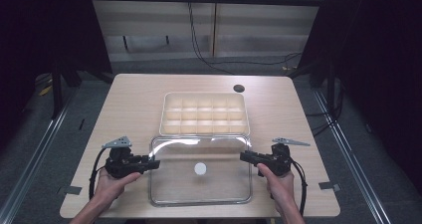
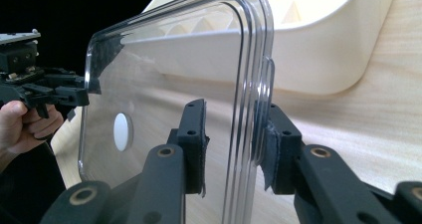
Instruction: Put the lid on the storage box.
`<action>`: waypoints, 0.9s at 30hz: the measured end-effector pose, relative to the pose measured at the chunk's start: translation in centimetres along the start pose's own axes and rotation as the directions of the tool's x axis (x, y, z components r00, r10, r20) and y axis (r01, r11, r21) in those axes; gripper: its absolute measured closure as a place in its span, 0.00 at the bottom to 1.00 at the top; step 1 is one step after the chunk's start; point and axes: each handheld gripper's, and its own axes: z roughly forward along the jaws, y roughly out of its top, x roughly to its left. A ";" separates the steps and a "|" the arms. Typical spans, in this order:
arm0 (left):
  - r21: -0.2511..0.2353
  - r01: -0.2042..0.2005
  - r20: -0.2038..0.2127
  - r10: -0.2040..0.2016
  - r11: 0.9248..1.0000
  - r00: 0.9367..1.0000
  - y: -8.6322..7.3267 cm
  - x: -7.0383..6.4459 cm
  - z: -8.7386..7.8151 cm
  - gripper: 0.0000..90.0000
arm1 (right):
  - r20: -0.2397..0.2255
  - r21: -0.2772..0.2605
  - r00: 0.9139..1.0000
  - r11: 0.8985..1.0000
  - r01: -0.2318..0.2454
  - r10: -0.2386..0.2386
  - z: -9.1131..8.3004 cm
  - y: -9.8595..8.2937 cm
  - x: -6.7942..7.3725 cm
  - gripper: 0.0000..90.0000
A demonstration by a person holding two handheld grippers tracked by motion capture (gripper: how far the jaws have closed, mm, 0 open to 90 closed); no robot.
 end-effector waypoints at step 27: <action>-0.120 -0.064 -0.018 0.063 0.991 0.998 2.6 -1.1 -2.0 0.80 | 0.024 -0.118 0.995 0.988 0.100 -0.098 -2.0 4.1 2.7 0.77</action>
